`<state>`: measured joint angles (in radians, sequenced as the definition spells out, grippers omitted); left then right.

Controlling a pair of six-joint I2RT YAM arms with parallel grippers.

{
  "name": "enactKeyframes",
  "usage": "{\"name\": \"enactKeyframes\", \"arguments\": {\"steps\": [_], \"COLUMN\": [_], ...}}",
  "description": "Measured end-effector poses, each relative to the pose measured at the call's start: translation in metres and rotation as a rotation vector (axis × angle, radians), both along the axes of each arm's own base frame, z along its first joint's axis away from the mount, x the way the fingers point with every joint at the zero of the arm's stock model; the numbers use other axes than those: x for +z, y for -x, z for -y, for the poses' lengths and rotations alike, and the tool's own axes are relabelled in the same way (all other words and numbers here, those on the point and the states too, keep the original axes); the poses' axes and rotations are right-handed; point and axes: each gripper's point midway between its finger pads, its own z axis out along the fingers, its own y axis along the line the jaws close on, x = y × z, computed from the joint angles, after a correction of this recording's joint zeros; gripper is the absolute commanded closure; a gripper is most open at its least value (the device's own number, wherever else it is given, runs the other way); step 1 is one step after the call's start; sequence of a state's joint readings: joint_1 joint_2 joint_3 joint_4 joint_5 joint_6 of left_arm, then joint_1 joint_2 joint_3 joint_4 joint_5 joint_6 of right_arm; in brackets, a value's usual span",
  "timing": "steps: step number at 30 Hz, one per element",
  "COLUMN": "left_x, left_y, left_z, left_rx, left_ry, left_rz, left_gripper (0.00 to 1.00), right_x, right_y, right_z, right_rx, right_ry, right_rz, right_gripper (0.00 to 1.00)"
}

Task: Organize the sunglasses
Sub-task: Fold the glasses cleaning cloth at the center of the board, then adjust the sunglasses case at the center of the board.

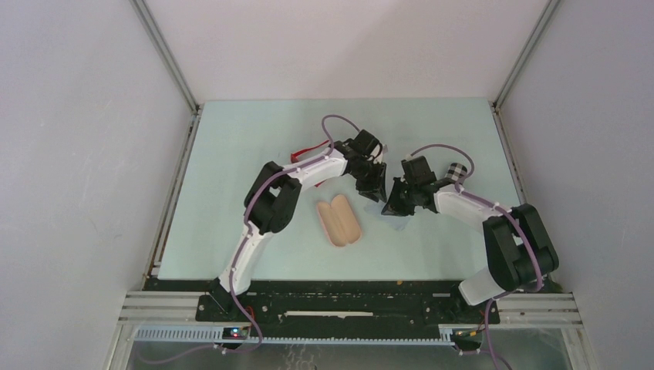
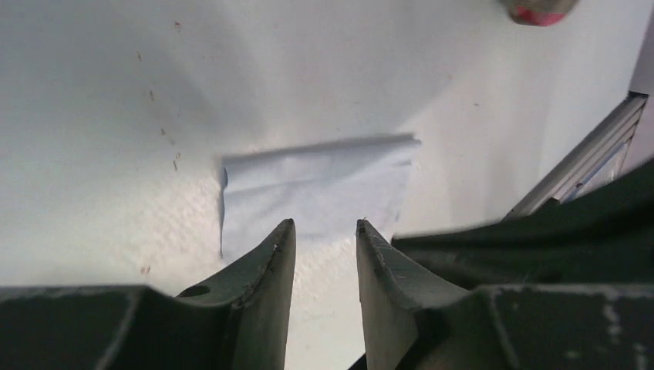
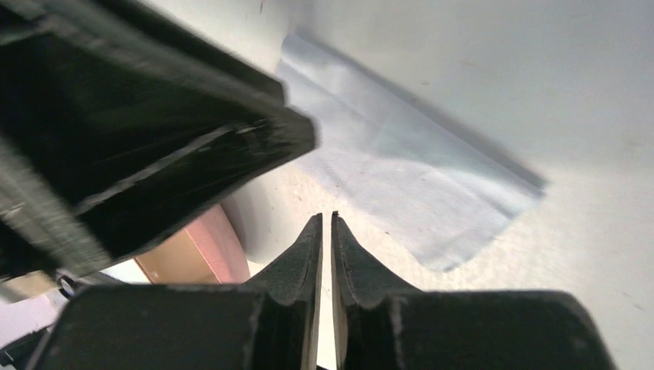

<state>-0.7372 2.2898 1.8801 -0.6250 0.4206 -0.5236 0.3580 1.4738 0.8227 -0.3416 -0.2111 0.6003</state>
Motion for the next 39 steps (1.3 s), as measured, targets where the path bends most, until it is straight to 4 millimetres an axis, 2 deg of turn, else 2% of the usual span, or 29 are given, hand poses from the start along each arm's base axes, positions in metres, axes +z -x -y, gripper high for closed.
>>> {"name": "enactKeyframes", "arguments": {"steps": [5,7,9,12,16,20,23,26,31,39], "left_x": [0.052,0.07,0.076,0.07,0.044,0.027,0.02,0.012,0.003,0.0], "left_y": [0.0,0.003,0.006,0.016,0.026,0.03,0.03,0.034,0.04,0.035], "left_z": [-0.011,-0.021,-0.03,-0.054,-0.103,-0.151,-0.178,-0.19,-0.195,-0.19], "left_rx": [0.003,0.007,0.012,0.027,0.081,0.163,0.215,0.23,0.229,0.245], "left_ry": [0.029,0.03,0.023,-0.026,-0.127,-0.219,-0.276,-0.318,-0.337,-0.315], "left_rz": [0.107,0.153,0.176,0.18,0.145,0.133,0.142,0.144,0.134,0.146], "left_gripper": [0.6,0.6,0.6,0.6,0.6,0.57,0.54,0.54,0.61,0.8], "right_x": [0.028,0.027,0.021,-0.001,-0.017,-0.012,-0.012,-0.012,-0.01,-0.008], "right_y": [-0.006,-0.004,0.001,0.021,0.045,0.044,0.044,0.044,0.045,0.048], "right_z": [0.044,0.063,0.073,0.084,0.083,0.08,0.08,0.08,0.08,0.08], "right_rx": [-0.136,-0.198,-0.23,-0.268,-0.274,-0.269,-0.267,-0.266,-0.266,-0.266], "right_ry": [0.011,0.02,0.022,0.022,0.009,-0.011,-0.013,-0.013,-0.013,-0.012], "right_rz": [0.08,0.076,0.055,-0.027,-0.105,-0.093,-0.091,-0.092,-0.091,-0.092], "right_gripper": [0.72,0.7,0.69,0.69,0.69,0.69,0.69,0.69,0.69,0.7]}}
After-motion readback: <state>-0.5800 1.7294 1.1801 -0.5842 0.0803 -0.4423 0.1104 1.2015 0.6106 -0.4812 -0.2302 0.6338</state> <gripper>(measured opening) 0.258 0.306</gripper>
